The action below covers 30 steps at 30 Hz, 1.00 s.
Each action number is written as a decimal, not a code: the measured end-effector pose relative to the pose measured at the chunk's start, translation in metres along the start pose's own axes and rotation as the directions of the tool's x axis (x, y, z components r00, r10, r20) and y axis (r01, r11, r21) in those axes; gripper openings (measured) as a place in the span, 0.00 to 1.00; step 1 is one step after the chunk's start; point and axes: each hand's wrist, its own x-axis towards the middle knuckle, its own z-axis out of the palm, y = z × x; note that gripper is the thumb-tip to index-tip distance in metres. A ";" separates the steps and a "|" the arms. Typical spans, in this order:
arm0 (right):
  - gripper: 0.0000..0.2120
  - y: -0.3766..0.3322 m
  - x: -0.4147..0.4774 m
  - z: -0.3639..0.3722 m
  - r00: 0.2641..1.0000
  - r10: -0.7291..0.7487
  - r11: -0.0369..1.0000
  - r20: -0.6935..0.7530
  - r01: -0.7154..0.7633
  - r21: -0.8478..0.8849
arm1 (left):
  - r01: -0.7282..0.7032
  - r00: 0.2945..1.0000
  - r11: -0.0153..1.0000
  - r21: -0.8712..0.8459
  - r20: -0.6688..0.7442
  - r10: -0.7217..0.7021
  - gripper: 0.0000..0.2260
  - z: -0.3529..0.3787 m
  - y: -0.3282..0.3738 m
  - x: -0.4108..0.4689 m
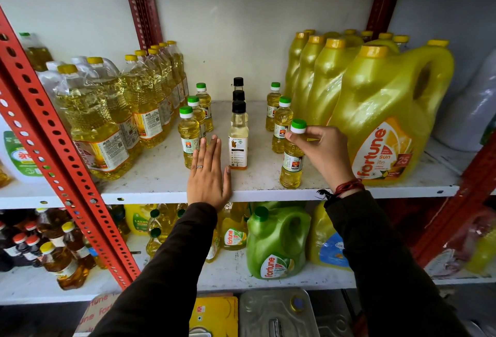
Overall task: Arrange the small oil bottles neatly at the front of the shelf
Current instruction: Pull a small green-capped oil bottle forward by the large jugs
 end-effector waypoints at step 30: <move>0.26 -0.071 -0.001 0.030 0.952 -0.289 0.947 -0.103 0.300 0.115 | 0.006 1.000 0.998 0.068 -0.023 -0.004 0.31 0.001 0.001 -0.001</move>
